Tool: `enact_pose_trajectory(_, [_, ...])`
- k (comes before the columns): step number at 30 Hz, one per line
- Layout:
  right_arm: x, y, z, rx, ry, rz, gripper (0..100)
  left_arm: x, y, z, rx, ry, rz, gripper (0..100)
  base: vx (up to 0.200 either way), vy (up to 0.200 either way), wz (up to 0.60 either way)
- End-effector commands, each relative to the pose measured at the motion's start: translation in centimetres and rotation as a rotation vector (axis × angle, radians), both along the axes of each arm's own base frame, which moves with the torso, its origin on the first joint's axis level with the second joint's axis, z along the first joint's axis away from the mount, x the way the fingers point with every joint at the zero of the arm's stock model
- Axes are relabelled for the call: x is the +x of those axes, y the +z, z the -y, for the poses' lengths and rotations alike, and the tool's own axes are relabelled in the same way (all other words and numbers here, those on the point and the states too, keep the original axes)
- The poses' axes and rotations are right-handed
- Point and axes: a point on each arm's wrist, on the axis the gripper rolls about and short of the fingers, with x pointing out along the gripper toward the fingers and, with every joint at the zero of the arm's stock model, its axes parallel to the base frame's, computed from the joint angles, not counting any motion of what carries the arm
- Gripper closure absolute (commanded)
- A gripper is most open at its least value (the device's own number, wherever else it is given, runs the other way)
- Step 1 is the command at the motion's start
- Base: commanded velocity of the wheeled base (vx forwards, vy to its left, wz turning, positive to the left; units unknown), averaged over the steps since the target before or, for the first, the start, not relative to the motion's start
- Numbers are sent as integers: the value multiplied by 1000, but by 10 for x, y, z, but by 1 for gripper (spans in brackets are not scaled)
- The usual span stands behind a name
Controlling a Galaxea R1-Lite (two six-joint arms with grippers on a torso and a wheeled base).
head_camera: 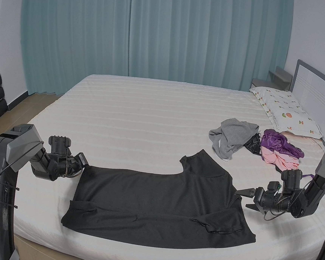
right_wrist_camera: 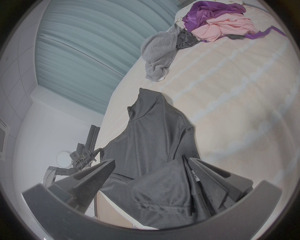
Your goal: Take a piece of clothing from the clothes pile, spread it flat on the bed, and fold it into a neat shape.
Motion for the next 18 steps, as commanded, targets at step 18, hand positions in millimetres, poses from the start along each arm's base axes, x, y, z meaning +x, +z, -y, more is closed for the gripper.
enact_pose_trajectory(18, [119,-18,-62,-156,-38,122,0,-1,13,-9,-78,93,15,100,0,0,0])
